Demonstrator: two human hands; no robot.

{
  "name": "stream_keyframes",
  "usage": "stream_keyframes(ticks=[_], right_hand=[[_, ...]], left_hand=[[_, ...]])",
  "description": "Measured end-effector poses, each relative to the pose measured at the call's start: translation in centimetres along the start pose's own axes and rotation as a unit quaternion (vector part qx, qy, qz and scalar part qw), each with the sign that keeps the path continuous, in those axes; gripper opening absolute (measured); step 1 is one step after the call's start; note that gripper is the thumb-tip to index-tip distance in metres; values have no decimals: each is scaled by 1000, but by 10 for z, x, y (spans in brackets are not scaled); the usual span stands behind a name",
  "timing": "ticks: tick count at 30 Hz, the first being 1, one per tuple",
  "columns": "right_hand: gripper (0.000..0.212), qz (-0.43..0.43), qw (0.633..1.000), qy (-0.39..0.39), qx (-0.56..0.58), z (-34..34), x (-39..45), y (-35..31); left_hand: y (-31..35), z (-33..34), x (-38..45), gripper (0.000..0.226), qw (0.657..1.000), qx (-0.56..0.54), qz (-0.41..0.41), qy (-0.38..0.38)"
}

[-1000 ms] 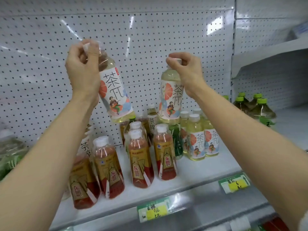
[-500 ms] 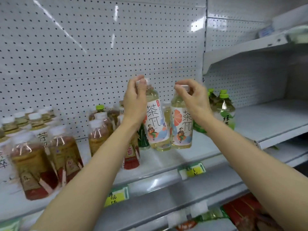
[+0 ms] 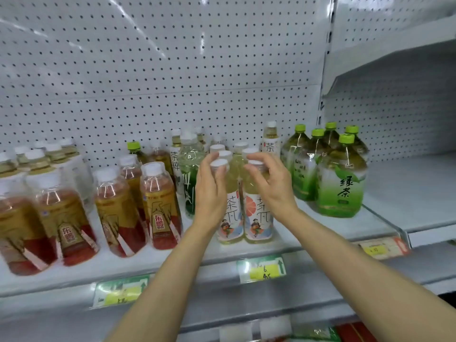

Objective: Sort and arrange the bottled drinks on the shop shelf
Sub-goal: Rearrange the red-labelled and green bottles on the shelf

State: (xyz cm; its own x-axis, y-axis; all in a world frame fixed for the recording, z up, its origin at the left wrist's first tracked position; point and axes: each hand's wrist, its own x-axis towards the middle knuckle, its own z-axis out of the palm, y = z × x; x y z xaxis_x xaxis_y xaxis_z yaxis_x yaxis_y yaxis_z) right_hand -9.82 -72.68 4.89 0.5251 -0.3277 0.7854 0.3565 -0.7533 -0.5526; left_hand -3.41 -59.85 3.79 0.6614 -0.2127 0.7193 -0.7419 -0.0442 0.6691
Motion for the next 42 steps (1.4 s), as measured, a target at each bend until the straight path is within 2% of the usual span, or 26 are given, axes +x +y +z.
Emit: stream_keyframes(ticks=[2, 3, 4, 6, 8, 9, 11, 13, 18, 25, 28, 29, 31, 33, 35, 37, 39, 42], right_hand=[[25, 0, 1000, -13, 9, -2, 3, 4], [30, 5, 1000, -20, 7, -4, 3, 5], [39, 13, 999, -30, 2, -8, 1, 5], [71, 46, 997, -53, -9, -15, -11, 13], [95, 98, 991, -91, 0, -18, -29, 18], [95, 123, 986, -107, 21, -17, -39, 20], [77, 150, 981, -104, 66, -10, -51, 25], [66, 151, 981, -80, 88, -6, -53, 29], [62, 145, 979, -66, 126, 1, -55, 32], [63, 150, 981, -42, 114, 4, -57, 36], [64, 159, 981, -45, 99, -1, -56, 31], [64, 157, 982, -52, 90, -4, -55, 30], [67, 148, 984, -73, 73, -11, -53, 29], [72, 128, 987, -89, 40, -19, -51, 31], [74, 101, 990, -95, -13, -24, -49, 38], [78, 80, 991, -88, -62, -28, -43, 44], [79, 57, 992, -67, -87, -30, -29, 45], [73, 15, 995, -36, -97, -29, 10, 36]], left_hand=[[1, 2, -6, 45, 1000, -14, -20, 13], [-2, 1, -11, 55, 999, -17, -46, 8], [-5, -2, -19, 72, 997, -20, -80, -6], [-15, -8, -38, 100, 986, -34, -149, -62], [-21, -7, -48, 94, 975, -48, -180, -123], [-23, -5, -50, 83, 972, -50, -185, -137], [-25, -3, -48, 67, 970, -55, -187, -148], [-26, -2, -44, 62, 967, -63, -190, -156], [-28, 2, -44, 68, 967, -69, -188, -155], [-31, 10, -47, 75, 967, -83, -199, -132], [-30, 7, -48, 77, 966, -55, -204, -146], [-28, 6, -49, 81, 968, -25, -197, -155], [-24, 1, -49, 101, 965, 144, -139, -168], [-18, -10, -46, 117, 917, 352, -65, -176], [-2, -30, -35, 110, 864, 480, 20, -151], [14, -57, -20, 102, 813, 565, 68, -126], [23, -85, -2, 97, 780, 612, 68, -110], [27, -112, 28, 93, 784, 608, 46, -120]])
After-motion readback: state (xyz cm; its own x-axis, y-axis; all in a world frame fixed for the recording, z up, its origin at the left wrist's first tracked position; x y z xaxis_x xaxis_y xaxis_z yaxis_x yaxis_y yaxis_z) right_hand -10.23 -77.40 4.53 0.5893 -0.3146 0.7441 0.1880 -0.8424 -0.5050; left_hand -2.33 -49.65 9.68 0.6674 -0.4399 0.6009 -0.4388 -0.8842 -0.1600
